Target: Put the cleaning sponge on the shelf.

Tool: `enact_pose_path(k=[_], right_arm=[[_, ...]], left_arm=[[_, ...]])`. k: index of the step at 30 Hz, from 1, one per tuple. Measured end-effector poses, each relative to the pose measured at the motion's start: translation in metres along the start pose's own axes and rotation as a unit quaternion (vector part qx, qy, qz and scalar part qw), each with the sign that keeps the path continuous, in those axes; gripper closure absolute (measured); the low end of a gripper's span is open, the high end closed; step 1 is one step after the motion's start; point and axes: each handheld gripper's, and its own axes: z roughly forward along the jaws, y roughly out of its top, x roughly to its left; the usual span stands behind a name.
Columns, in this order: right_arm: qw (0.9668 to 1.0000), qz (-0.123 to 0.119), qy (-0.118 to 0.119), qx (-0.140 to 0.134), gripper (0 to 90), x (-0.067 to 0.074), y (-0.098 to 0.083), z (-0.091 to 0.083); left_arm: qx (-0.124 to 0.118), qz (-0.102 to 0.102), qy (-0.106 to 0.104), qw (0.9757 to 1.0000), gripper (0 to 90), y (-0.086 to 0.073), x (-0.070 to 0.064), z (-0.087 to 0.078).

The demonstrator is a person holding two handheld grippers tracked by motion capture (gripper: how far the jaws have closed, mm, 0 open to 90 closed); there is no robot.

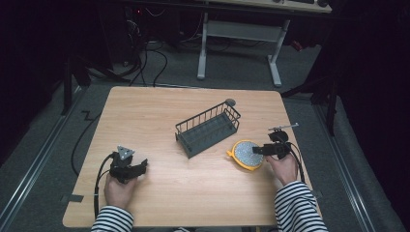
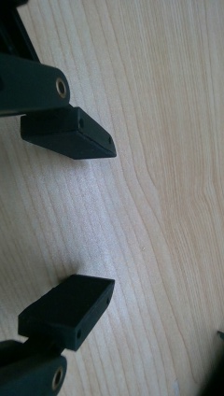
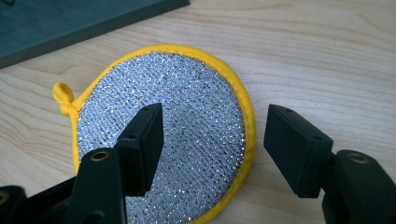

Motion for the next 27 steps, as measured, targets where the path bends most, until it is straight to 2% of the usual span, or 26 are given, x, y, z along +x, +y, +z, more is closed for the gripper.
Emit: enact_pose_path(k=[4,5,12,18,21,27], right_arm=[[1.0,0.002,0.004,-0.001,39.4,0.0,-0.001,0.005],[1.0,0.002,-0.001,0.005,40.6,0.002,-0.001,0.008],[0.9996,0.021,0.014,0.016,44.1,-0.003,0.0,0.014],[0.9992,0.016,0.027,0.025,63.6,-0.004,0.0,0.014],[0.9994,0.001,0.024,0.027,73.4,-0.002,0.0,0.013],[0.9994,-0.018,0.02,0.021,79.6,0.001,0.0,0.011]], left_arm=[[0.0,0.0,0.0,1.0,31.3,0.0,0.0,0.0],[0.0,0.0,0.0,1.0,31.3,0.0,0.0,0.0],[0.0,-0.001,0.0,1.0,31.3,0.0,0.0,0.0],[0.001,0.002,-0.002,1.0,30.3,0.0,0.0,0.0],[0.001,0.002,-0.003,1.0,30.2,0.0,0.0,0.0],[0.002,0.002,-0.003,1.0,30.0,0.0,0.0,0.0]])
